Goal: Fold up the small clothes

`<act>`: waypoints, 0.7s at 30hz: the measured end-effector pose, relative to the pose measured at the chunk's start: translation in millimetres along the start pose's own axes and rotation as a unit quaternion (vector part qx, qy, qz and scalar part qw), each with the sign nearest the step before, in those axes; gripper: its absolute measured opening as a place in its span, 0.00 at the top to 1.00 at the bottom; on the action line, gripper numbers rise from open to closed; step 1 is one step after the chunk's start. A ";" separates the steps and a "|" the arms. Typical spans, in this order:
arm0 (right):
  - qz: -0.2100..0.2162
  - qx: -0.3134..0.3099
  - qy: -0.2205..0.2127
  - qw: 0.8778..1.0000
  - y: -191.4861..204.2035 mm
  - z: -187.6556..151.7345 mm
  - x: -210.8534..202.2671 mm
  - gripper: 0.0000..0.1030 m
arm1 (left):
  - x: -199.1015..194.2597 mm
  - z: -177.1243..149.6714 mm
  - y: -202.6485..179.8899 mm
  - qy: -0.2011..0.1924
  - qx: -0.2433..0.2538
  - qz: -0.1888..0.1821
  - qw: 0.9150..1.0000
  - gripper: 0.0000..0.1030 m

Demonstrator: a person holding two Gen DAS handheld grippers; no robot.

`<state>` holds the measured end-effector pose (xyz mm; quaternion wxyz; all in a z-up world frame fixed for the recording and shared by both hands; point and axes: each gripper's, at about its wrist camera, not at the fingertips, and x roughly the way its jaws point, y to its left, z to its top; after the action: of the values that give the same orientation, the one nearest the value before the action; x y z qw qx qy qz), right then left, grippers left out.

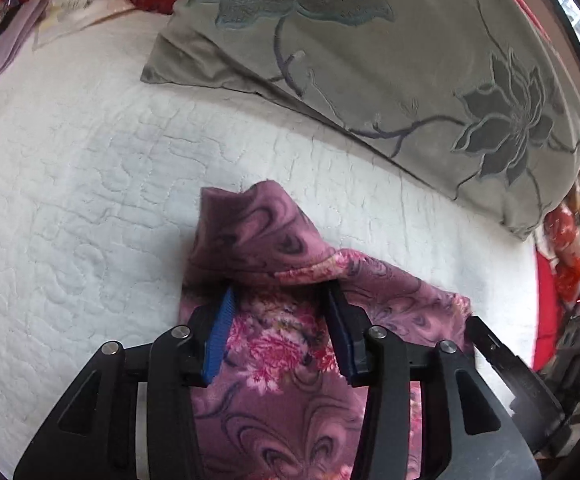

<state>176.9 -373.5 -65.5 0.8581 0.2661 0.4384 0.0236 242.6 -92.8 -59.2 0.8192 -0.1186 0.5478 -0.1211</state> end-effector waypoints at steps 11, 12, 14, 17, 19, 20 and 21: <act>-0.006 -0.238 0.060 0.969 31.9 -84.4 -45.1 0.75 | -38.8 -103.8 21.6 -0.009 0.071 0.014 0.997 0.43; -0.038 -0.258 0.067 0.963 32.5 -93.4 -36.9 0.70 | -41.8 -104.5 21.4 -0.012 0.064 0.011 0.998 0.43; -0.048 -0.257 0.045 0.964 35.1 -97.0 -49.5 0.71 | -61.0 -108.1 21.5 -0.006 0.067 0.017 0.998 0.44; -0.010 -0.239 0.035 0.970 40.2 -103.1 -82.4 0.68 | -87.5 -126.6 16.2 -0.032 0.097 0.024 0.994 0.42; 0.009 -0.250 0.032 0.968 40.0 -117.1 -94.4 0.70 | -85.9 -139.3 17.3 -0.028 0.104 0.030 0.994 0.37; -0.002 -0.255 0.042 0.966 39.7 -124.4 -91.0 0.70 | -77.2 -146.6 19.1 -0.014 0.107 0.036 0.993 0.37; -0.022 -0.261 0.055 0.964 38.7 -129.1 -82.9 0.70 | -69.3 -149.8 20.3 -0.003 0.108 0.041 0.993 0.36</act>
<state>34.7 -306.7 -46.8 0.8725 0.0217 0.4697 0.1329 79.6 -60.1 -61.3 0.8330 -0.0069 0.5337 -0.1459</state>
